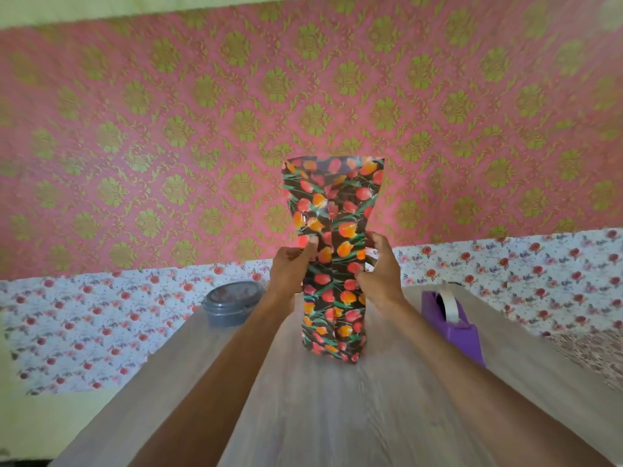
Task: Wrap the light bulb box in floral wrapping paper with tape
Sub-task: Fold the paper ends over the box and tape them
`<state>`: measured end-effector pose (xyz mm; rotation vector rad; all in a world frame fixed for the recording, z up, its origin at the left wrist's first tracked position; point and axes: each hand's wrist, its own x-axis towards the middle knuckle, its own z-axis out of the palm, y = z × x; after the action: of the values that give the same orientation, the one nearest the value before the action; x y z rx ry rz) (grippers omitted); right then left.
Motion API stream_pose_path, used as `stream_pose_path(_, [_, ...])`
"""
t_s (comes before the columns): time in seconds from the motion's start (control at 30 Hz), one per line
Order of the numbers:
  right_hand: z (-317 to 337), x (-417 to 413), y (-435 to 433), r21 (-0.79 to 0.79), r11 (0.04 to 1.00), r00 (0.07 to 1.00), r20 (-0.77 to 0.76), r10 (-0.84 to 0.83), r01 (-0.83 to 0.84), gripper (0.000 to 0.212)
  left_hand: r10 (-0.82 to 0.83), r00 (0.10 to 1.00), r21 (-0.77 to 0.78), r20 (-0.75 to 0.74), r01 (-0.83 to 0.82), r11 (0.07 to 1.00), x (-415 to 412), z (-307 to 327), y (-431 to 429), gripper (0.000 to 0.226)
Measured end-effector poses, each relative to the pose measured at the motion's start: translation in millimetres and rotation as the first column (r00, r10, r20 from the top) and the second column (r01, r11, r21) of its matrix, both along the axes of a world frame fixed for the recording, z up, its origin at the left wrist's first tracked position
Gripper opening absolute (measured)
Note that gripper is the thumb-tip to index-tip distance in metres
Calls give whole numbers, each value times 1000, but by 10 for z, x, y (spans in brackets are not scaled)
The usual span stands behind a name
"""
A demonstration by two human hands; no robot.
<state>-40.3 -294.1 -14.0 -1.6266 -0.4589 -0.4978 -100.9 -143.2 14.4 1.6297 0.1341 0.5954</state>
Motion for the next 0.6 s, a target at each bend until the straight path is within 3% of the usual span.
stream_pose_path(0.17, [44,-5,42,102,994,990,-126,59,-47,63,-15,1000,-46,4,15,999,25,-82,-20,48])
stream_pose_path(0.27, [-6,-48,58,116,993,994,-102,37,-25,58,-48,999,-131,3,48,990,-18,-168,-72,37])
stream_pose_path(0.4, [-114,-102,111,216,976,998,-67,19,-4,47,-94,995,-256,15,95,962,1,-270,-81,55])
stream_pose_path(0.53, [-177,-32,141,293,953,990,-85,108,-79,54,-111,991,-248,69,124,961,20,-286,-63,46])
stream_pose_path(0.6, [-209,29,119,249,960,988,-60,145,-125,56,-102,991,-243,90,121,963,43,-348,-14,43])
